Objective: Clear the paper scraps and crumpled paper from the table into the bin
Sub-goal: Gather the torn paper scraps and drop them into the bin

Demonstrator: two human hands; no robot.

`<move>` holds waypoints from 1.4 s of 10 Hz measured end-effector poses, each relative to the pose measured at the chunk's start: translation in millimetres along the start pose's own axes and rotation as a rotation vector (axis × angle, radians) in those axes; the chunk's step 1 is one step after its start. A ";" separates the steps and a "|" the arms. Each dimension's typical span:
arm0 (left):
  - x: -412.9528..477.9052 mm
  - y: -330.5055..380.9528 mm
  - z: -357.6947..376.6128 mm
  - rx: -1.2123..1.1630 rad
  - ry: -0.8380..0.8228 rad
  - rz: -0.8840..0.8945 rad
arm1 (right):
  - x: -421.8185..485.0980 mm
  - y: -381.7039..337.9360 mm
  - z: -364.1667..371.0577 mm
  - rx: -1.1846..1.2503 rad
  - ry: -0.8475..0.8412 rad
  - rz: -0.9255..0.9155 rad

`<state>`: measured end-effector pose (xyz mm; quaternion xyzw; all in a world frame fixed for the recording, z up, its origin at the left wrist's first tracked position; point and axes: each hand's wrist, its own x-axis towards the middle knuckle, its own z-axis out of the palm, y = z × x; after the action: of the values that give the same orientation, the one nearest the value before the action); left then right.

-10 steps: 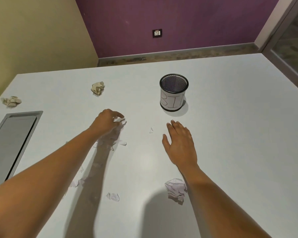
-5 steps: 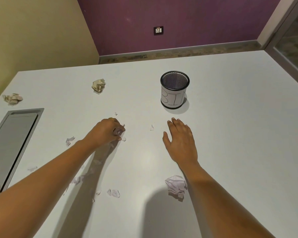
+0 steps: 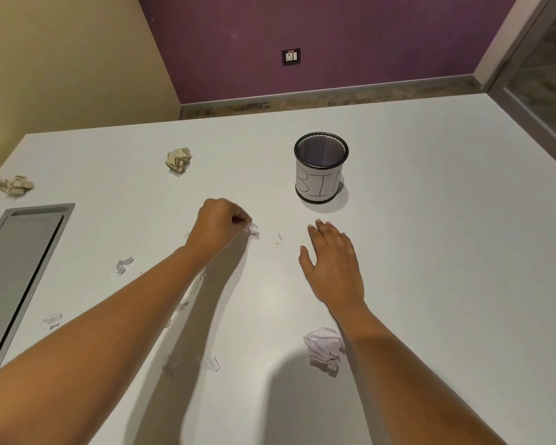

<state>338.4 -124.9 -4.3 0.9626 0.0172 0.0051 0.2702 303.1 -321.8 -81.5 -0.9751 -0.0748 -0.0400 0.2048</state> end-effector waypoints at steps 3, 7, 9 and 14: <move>55.7 77.7 -10.5 -0.256 0.136 0.023 | 1.0 0.5 1.4 -0.002 0.003 0.000; 100.8 131.0 -2.7 -0.196 0.054 -0.029 | 1.0 1.2 1.6 0.009 -0.001 0.006; 99.4 131.4 5.1 -0.189 0.083 -0.035 | 0.6 1.3 0.6 0.009 -0.014 0.000; 34.7 76.1 16.2 -0.314 0.289 -0.071 | -0.6 0.0 0.5 -0.013 0.009 -0.004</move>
<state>375.7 -197.0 21.5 0.8967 0.0888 0.1359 0.4117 302.5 -321.7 -82.1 -0.9761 -0.0755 -0.0450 0.1988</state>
